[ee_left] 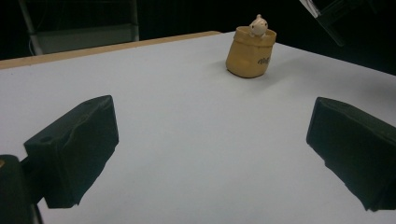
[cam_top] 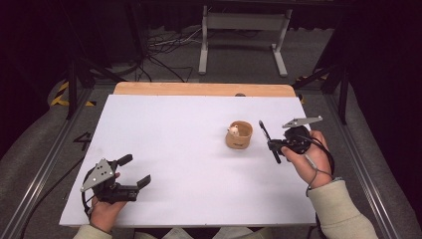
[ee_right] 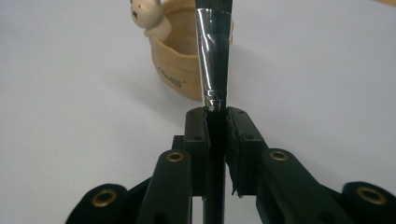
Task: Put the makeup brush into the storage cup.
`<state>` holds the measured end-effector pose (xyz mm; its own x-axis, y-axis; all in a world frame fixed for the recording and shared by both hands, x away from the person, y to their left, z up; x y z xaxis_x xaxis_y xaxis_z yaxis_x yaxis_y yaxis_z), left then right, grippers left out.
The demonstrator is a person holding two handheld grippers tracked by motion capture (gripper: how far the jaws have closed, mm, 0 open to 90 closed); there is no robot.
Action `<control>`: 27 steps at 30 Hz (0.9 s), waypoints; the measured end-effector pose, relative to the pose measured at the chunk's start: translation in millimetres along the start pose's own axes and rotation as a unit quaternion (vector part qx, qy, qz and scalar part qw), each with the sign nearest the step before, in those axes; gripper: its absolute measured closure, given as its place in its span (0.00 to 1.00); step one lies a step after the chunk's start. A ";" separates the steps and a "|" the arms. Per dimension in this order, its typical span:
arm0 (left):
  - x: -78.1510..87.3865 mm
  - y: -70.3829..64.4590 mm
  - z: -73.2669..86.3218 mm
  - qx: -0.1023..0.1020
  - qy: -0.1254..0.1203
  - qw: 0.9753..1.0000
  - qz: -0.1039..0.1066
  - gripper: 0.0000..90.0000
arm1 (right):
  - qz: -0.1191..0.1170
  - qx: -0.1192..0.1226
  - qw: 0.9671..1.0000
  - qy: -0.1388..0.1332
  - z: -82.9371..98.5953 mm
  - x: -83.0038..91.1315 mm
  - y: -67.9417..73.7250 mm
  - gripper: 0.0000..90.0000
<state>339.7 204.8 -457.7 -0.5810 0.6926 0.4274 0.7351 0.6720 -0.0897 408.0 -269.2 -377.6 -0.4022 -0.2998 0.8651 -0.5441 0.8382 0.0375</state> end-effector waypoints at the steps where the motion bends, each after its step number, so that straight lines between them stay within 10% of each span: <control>1: 0.0 0.0 0.0 0.000 0.000 1.000 0.000 0.03 | 0.000 0.000 1.000 -0.006 0.0 0.6 0.0 0.89; 27: -1.6 -1.7 -0.1 -0.005 0.002 1.000 0.005 0.02 | 0.028 -0.002 0.982 -0.188 -13.8 6.0 14.7 0.89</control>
<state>339.4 202.6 -458.2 -0.5721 0.6982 0.4304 0.7441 0.6626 -0.0858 407.7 -252.4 -365.0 -0.6746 -0.3997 0.6206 -0.5108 0.8597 -0.0015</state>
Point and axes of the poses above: each handheld gripper's, and its own axes: x roughly backward along the jaws, z roughly out of its underside, y roughly to its left, the point moved 4 cm from there along -x, roughly forward along the jaws, and after that the axes turned 12 degrees about y, right-handed, at the moved point
